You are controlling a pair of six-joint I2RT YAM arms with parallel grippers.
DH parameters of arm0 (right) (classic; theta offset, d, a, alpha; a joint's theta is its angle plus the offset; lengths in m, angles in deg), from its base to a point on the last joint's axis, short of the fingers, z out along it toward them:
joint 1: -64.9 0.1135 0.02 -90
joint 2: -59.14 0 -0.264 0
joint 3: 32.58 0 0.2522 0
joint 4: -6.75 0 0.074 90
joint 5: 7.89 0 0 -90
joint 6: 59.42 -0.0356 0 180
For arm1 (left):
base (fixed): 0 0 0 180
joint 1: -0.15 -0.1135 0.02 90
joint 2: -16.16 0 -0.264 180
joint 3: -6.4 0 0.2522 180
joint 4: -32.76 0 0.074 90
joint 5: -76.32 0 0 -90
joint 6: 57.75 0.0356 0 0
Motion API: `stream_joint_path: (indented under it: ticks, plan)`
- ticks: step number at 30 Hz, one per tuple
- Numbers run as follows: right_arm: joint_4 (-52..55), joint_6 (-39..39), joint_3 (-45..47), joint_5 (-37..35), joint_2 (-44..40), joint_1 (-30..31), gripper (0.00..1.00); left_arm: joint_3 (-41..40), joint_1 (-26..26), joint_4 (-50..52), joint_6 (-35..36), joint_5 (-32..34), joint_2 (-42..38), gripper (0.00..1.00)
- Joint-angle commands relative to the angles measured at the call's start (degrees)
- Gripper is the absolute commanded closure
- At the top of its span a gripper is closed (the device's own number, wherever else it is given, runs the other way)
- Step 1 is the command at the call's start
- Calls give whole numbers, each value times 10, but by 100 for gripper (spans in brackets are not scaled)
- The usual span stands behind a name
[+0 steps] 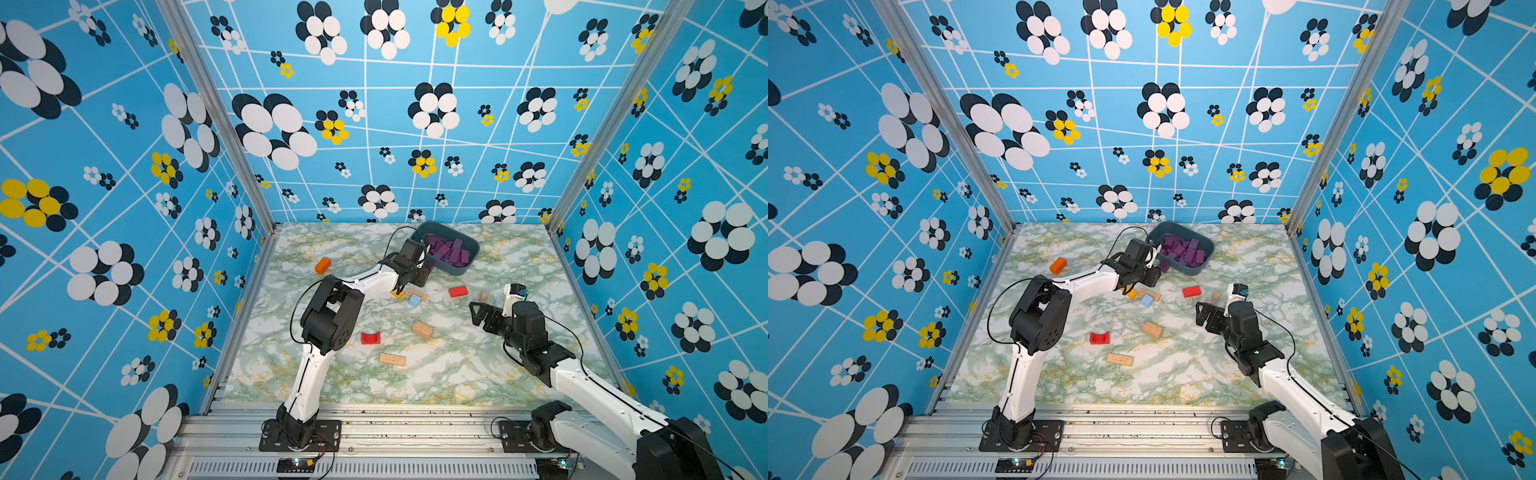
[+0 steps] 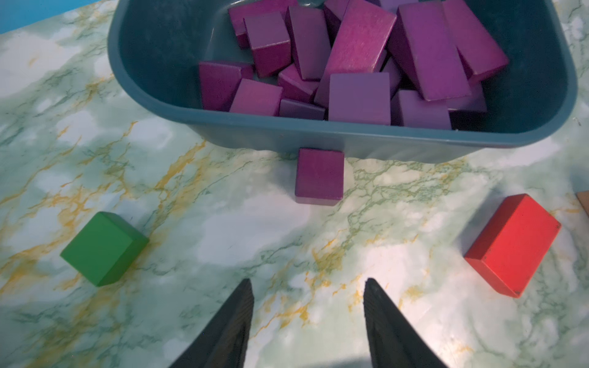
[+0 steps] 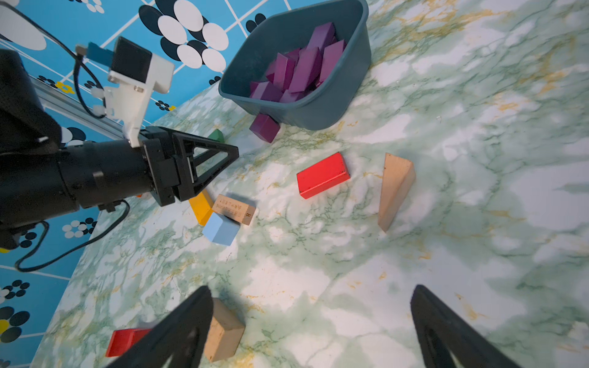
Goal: Pick purple bricks into the storage bin
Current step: Pick up the building block from the center of the board.
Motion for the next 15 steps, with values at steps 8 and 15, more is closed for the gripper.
stream_joint_path:
  ticks: [8, 15]
  plan:
    - [-34, -6, 40, 20, -57, -4, 1, 118, 17, 78, 27, 6, 80, 43]
    - [-23, 2, 44, 17, -68, -4, 1, 176, 18, 120, 24, 48, 116, 44]
